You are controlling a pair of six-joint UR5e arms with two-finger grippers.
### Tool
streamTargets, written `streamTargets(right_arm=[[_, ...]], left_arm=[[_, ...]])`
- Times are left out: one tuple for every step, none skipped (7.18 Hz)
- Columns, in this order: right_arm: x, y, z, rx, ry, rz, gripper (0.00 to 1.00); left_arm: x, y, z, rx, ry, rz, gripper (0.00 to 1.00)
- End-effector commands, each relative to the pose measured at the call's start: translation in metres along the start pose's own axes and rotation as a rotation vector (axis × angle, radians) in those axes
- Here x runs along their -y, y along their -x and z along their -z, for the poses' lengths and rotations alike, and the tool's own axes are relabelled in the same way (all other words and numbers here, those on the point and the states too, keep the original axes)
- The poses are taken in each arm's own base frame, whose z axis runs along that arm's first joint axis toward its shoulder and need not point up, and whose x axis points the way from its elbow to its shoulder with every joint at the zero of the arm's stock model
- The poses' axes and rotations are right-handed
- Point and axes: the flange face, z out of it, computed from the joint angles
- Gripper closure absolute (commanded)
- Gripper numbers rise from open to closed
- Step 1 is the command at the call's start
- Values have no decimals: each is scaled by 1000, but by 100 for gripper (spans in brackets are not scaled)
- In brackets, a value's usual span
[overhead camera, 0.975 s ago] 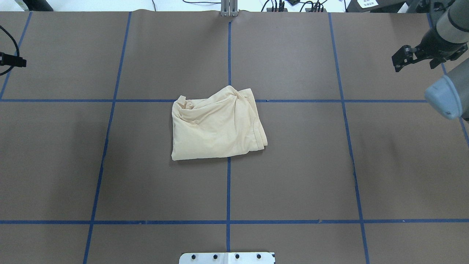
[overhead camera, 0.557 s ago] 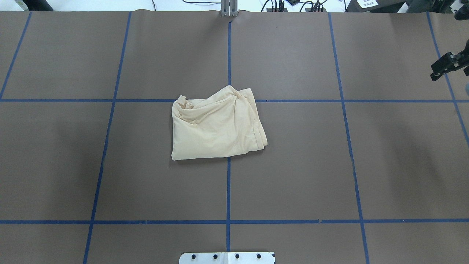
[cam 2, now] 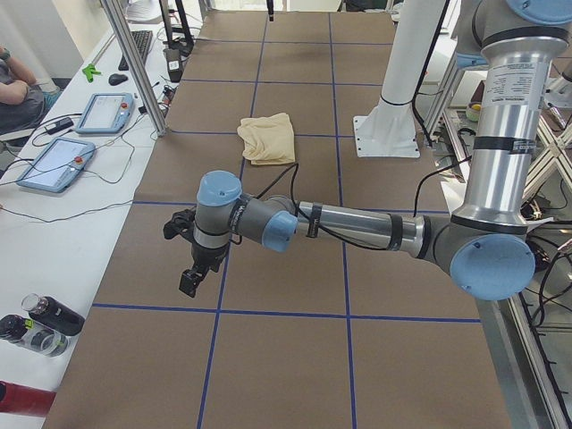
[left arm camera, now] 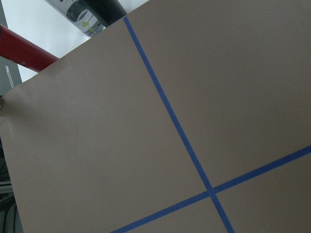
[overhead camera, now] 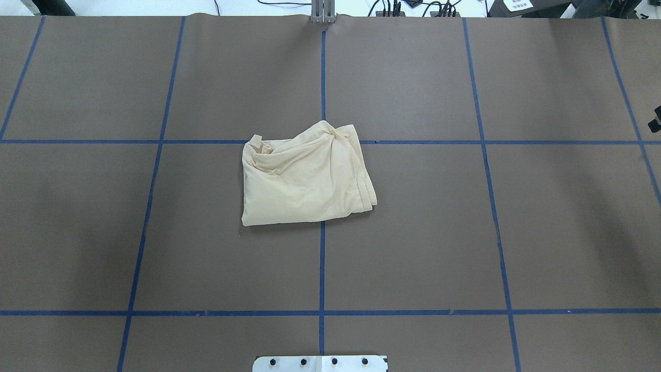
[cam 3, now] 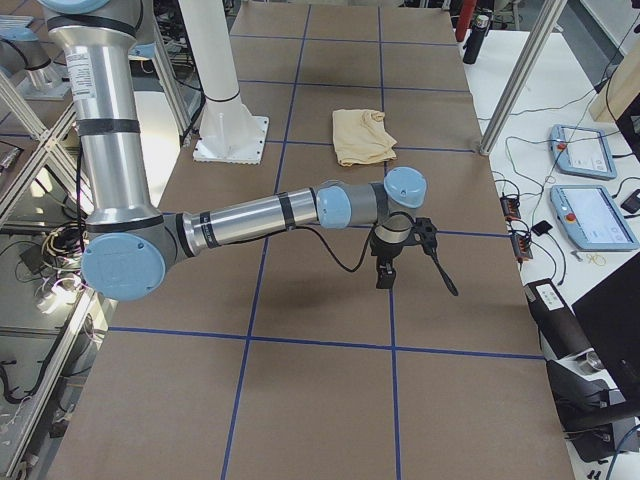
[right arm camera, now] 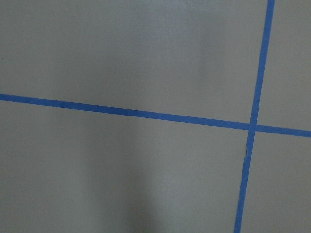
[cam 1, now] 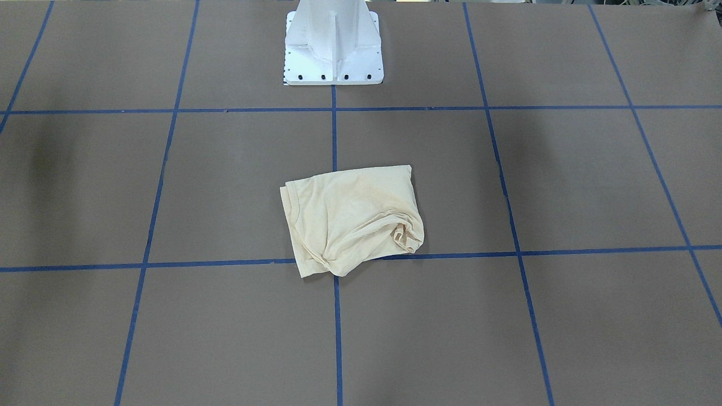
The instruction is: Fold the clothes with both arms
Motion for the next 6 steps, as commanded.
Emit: streamTargets(right_arm=[[-16, -17, -8, 17, 20, -34, 0], [-22, -21, -13, 27, 31, -44, 0], [-30, -25, -19, 59, 48, -60, 0], [-39, -31, -25, 59, 62, -76, 0], [-46, -38, -29, 58, 70, -88, 0], [-49, -42, -31, 57, 74, -95, 0]], left_arm=[[-20, -1, -9, -76, 136, 80, 1], [-24, -16, -8, -233, 174, 147, 1], [-24, -29, 6, -294, 179, 176, 1], [-40, -37, 11, -300, 188, 185, 1], [-48, -33, 3, -308, 204, 202, 1], [-52, -30, -5, -309, 218, 222, 1]])
